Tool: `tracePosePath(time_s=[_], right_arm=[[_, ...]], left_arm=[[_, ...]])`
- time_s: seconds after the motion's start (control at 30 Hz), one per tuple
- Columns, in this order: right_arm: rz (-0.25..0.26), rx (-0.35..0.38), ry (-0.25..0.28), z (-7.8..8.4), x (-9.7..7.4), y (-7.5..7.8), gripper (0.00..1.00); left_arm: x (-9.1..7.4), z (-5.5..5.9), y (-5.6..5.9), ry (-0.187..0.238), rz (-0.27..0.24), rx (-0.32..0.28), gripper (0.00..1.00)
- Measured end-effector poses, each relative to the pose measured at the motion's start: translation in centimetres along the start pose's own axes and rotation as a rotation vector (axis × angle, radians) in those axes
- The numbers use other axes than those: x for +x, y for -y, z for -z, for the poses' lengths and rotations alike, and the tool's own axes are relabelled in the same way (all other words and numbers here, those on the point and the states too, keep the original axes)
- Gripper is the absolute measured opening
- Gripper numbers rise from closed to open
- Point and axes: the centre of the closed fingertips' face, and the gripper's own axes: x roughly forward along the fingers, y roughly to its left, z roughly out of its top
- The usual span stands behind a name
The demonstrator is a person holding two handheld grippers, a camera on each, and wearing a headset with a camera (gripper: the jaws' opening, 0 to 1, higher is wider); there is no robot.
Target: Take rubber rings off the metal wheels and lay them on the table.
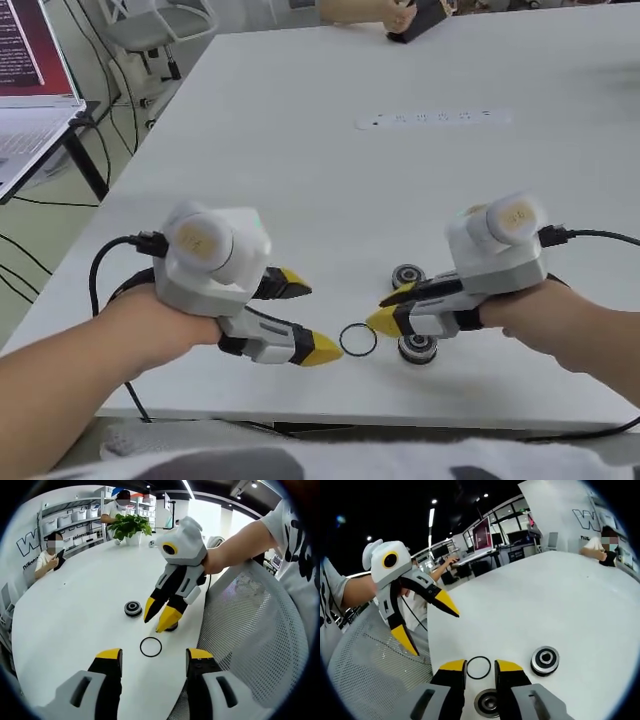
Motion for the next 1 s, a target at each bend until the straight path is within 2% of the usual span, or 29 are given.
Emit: tracePosePath(time_s=[0.47,0.73,1.0], right_arm=[[0.004,-0.012,0.017,0.2,-2.7,0.8,0.25],[0.010,-0.034,-0.001,1.2,-4.1,1.4,0.27],[0.005,-0.072,-0.034,2.5,-5.0,1.1,0.30]], left_arm=[[1.6,-1.6,0.4,0.008,0.027,0.017,0.47],[2.8,-2.5,1.0,0.011,0.051,0.026,0.46],[3.9,-2.9,1.6,0.007,0.070,0.028,0.45]])
